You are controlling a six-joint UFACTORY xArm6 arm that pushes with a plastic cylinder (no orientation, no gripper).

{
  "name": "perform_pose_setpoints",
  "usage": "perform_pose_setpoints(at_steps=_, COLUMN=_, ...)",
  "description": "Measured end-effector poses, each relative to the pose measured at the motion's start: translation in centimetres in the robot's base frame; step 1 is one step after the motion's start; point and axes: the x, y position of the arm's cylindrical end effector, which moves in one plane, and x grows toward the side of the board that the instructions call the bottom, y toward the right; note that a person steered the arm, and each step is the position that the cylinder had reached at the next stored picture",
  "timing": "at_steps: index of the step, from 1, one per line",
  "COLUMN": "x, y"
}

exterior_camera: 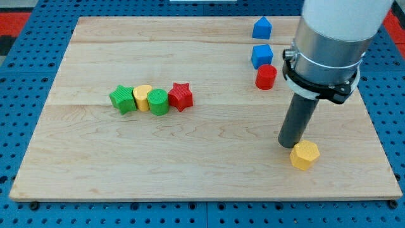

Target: Push the red star towards the yellow hexagon

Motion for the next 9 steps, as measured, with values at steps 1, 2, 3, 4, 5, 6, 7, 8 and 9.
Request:
perform_pose_setpoints(at_steps=1, x=-5.5, y=-1.1)
perform_pose_setpoints(at_steps=2, x=-10.9, y=-4.6)
perform_pose_setpoints(at_steps=3, x=-13.0, y=-12.6)
perform_pose_setpoints(at_steps=4, x=-13.5, y=-21.3)
perform_pose_setpoints(at_steps=5, x=-12.4, y=-24.0)
perform_pose_setpoints(at_steps=6, x=-9.6, y=-20.8)
perform_pose_setpoints(at_steps=7, x=-8.9, y=-16.4)
perform_pose_setpoints(at_steps=8, x=-8.2, y=-12.5)
perform_pose_setpoints(at_steps=9, x=-4.3, y=-11.4)
